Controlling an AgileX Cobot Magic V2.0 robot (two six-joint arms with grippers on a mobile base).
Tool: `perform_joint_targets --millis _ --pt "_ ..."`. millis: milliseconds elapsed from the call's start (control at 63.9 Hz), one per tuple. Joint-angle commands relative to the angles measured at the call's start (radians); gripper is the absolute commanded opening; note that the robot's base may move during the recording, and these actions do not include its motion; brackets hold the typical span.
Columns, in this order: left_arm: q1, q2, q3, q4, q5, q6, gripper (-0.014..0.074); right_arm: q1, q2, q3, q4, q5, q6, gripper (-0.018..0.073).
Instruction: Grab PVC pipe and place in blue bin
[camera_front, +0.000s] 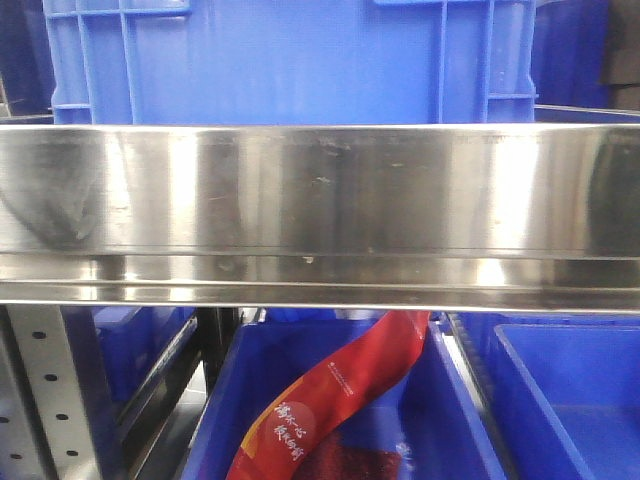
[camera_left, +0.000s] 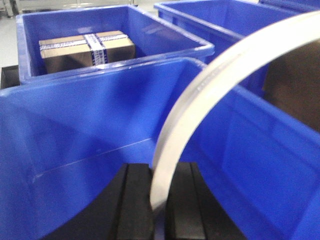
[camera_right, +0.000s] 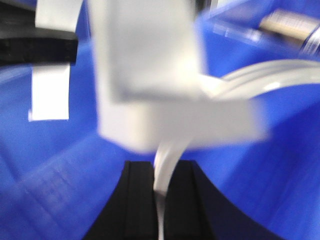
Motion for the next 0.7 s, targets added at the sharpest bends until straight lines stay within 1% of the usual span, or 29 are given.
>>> perform_joint_targets --millis 0,47,78,94,250,297,344,376,423,485,532,563,642,689 --pt "-0.008 0.001 -0.017 0.000 -0.012 0.003 -0.0109 0.004 -0.003 -0.013 -0.007 -0.011 -0.007 -0.0154" --pt "-0.008 0.001 -0.017 0.000 -0.012 0.003 -0.0090 0.004 -0.003 -0.013 -0.007 -0.011 -0.007 -0.0126" --pt "-0.008 0.001 -0.017 0.000 -0.012 0.003 -0.0057 0.004 -0.003 -0.013 -0.007 -0.011 -0.007 -0.0092" --pt "-0.008 0.001 -0.017 0.000 -0.012 0.003 -0.0057 0.004 -0.003 -0.013 -0.007 -0.011 -0.007 -0.0071" --pt "-0.008 0.001 -0.017 0.000 -0.005 0.003 0.0171 0.004 -0.003 -0.013 -0.005 -0.007 -0.007 0.0218" --pt "-0.008 0.001 -0.017 0.000 -0.005 0.003 0.0229 0.004 -0.003 -0.013 -0.005 -0.007 -0.007 0.0281" --pt "-0.008 0.001 -0.017 0.000 -0.005 0.003 0.0270 0.004 -0.003 -0.013 -0.005 -0.007 -0.005 0.0316" --pt "-0.008 0.001 -0.017 0.000 -0.003 0.003 0.0288 0.004 -0.003 -0.013 -0.005 -0.007 -0.005 0.0319" --pt "-0.008 0.001 -0.017 0.000 0.007 0.003 0.0288 0.004 -0.003 -0.013 -0.005 -0.007 -0.005 0.0316" --pt "-0.008 0.001 -0.017 0.004 0.017 0.003 0.0270 0.004 -0.003 -0.013 -0.005 -0.007 -0.005 0.0294" --pt "-0.006 0.001 -0.017 0.012 0.027 0.003 0.0239 0.004 -0.003 -0.013 -0.005 -0.007 -0.005 0.0263" --pt "-0.006 0.001 -0.017 0.018 0.033 0.003 0.0211 0.004 -0.003 -0.013 -0.005 -0.007 -0.005 0.0225" --pt "-0.006 -0.005 -0.017 0.020 0.049 0.003 0.0102 0.004 -0.003 -0.013 -0.005 -0.007 -0.005 0.0111" --pt "-0.006 -0.014 -0.017 0.020 0.062 0.001 0.0030 0.004 -0.012 -0.013 -0.003 0.001 -0.005 0.0017"
